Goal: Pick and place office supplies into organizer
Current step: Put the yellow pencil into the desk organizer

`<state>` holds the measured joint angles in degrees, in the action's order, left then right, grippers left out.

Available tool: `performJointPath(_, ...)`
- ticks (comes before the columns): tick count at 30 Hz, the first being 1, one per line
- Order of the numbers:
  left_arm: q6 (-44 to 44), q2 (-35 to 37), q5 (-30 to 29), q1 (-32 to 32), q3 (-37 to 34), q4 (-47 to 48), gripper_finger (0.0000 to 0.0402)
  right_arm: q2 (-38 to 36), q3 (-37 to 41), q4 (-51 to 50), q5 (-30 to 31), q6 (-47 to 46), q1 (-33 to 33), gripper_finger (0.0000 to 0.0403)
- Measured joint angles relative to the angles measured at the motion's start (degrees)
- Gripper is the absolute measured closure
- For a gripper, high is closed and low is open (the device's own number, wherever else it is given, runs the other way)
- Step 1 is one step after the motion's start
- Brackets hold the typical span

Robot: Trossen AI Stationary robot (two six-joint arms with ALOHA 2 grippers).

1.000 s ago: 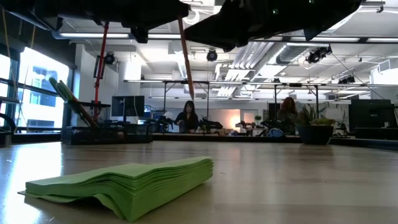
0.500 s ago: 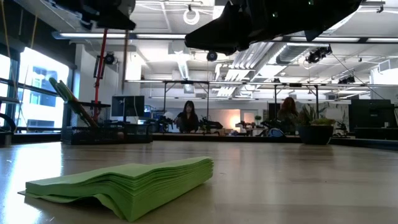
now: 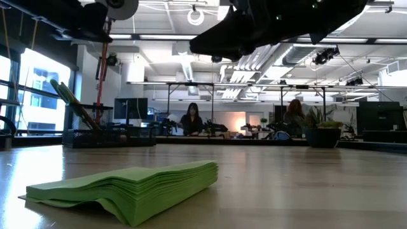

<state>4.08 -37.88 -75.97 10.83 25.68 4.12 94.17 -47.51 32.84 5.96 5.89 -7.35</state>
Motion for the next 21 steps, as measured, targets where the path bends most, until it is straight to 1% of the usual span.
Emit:
performJointPath(3, 0.7, 1.6, -3.9, 0.0, -0.7, 0.6, 0.0393, 0.0, 0.0, -0.9, 0.0, 0.3, 0.0, 0.0281)
performJointPath(8, 1.3, 3.9, -4.5, 0.0, -0.8, 3.2, 0.0399, 0.0, 0.0, -0.9, 0.0, 0.4, 0.0, 0.0281)
performJointPath(12, 6.5, 4.5, -5.3, 0.0, -0.8, 8.8, 0.0394, 0.0, 0.0, -0.9, 0.0, 0.1, 0.0, 0.0281)
performJointPath(15, 11.6, 4.4, -7.4, 0.0, -0.8, 12.3, 0.039, 0.0, 0.0, -0.9, 0.0, 0.1, 0.0, 0.0281)
performJointPath(18, 14.9, 4.5, -8.1, 0.0, -0.8, 13.9, 0.0389, 0.0, 0.0, -0.9, 0.0, 0.1, 0.0, 0.0281)
performJointPath(21, 15.9, 4.4, -8.2, 0.0, -0.8, 13.9, 0.0389, 0.0, 0.0, -0.9, 0.0, 0.1, 0.0, 0.0281)
